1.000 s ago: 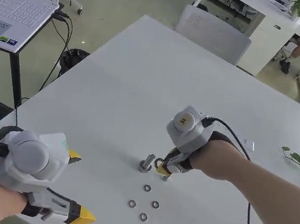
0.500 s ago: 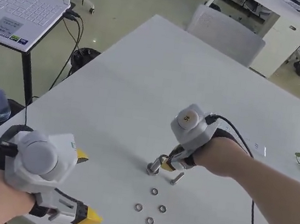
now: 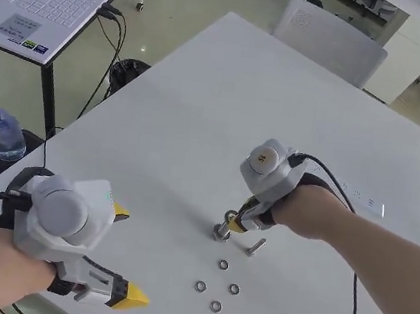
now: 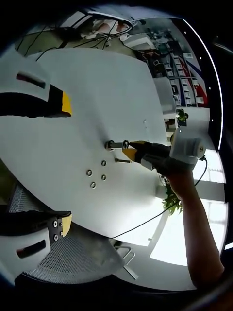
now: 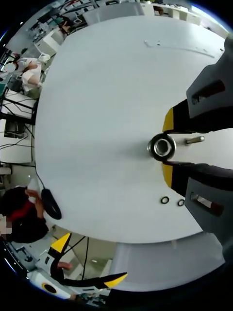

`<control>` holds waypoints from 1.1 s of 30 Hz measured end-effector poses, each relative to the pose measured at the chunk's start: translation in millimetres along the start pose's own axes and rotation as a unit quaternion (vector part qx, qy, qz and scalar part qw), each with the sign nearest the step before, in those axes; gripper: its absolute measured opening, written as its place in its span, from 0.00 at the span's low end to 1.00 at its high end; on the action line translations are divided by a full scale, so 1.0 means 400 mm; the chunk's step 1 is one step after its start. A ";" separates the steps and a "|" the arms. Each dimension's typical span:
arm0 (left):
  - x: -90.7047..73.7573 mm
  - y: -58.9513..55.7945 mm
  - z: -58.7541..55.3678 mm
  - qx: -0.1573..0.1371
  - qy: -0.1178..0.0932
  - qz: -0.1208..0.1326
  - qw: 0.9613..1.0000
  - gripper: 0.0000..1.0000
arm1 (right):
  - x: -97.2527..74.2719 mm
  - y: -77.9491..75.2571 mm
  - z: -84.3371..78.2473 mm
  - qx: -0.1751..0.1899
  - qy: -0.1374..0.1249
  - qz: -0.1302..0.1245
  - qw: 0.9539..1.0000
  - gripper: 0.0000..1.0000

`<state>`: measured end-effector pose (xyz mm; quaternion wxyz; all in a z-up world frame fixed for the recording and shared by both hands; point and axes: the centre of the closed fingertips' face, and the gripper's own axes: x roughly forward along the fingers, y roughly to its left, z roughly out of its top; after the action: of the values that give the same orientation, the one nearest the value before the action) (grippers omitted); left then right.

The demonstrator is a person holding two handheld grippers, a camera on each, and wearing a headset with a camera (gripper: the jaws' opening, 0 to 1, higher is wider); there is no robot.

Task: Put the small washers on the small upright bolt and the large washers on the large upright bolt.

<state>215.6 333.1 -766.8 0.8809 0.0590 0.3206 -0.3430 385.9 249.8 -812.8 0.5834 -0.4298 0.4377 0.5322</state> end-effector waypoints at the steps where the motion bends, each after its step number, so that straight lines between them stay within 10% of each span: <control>1: -0.001 0.001 0.000 -0.001 -0.001 0.000 1.000 0.78 | 0.003 -0.001 0.000 -0.001 0.002 0.000 1.000 0.22; 33: 0.000 0.011 -0.014 -0.007 0.002 0.005 1.000 0.78 | 0.083 0.003 -0.022 -0.021 0.031 0.005 0.999 0.22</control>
<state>215.5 338.3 -771.6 0.8822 0.0552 0.3246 -0.3367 386.1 249.5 -847.3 0.5580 -0.4562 0.4466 0.5302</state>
